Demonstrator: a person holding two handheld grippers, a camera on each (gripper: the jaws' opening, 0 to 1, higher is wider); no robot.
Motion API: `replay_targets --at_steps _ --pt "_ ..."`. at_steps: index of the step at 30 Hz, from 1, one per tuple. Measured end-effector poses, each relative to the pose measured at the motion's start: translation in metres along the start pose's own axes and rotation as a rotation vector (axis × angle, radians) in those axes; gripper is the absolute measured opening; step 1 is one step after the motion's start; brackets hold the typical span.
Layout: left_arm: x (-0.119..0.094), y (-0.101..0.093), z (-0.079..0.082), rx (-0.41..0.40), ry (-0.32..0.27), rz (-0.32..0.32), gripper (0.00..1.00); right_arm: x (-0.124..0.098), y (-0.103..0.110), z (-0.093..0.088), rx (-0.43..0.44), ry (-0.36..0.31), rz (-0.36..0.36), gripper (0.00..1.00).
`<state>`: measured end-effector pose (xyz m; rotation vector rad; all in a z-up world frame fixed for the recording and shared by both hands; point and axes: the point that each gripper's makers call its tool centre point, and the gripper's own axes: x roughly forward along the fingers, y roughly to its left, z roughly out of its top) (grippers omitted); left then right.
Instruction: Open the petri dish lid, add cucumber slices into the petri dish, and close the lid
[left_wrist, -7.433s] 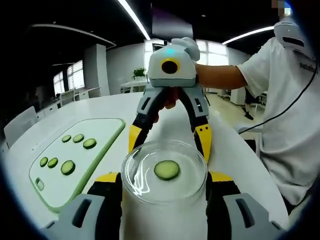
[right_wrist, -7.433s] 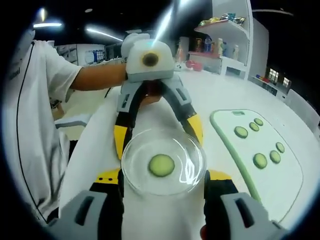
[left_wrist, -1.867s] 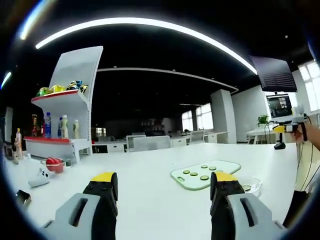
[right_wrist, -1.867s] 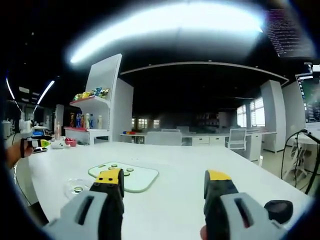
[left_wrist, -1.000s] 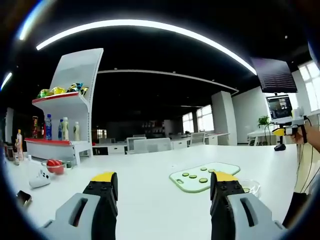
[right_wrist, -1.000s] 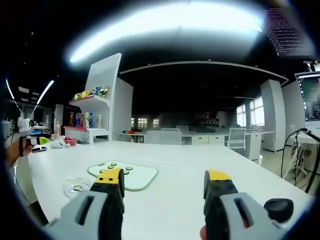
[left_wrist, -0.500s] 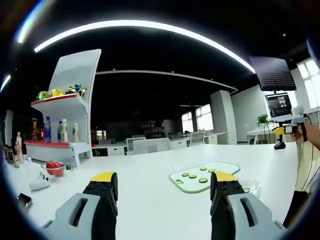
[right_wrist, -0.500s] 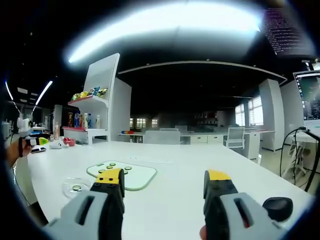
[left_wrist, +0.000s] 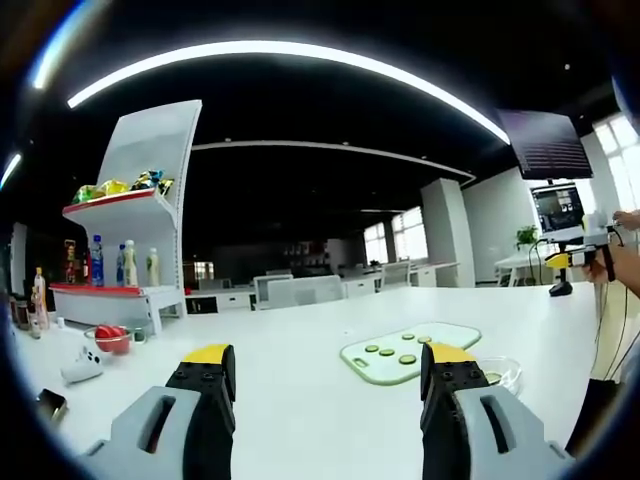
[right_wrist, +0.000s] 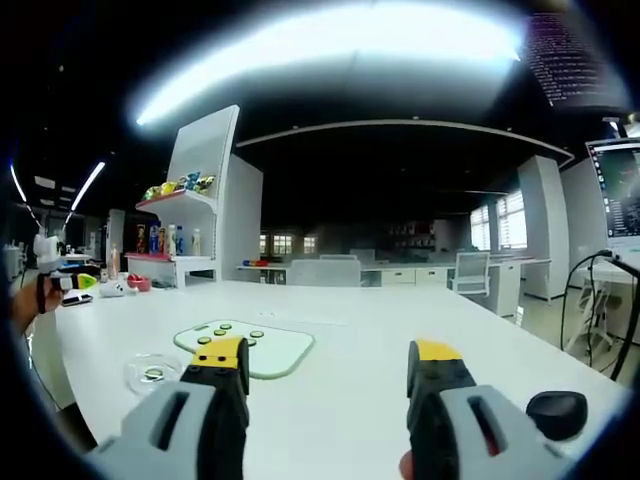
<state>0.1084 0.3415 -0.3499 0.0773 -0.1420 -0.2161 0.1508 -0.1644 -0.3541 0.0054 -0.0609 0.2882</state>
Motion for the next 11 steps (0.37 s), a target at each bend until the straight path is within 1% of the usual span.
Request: replay_targets --at_steps 5,11 --pt "0.0002 -0.001 0.0008 -0.003 -0.003 -0.002 0.76 -0.0006 -0.0003 0.0022 0.0 -0.005 0.0 0.63" --pt "-0.0018 -0.001 0.0009 -0.002 -0.004 0.0 0.76 -0.002 -0.0004 0.0007 0.001 -0.001 0.0 0.63"
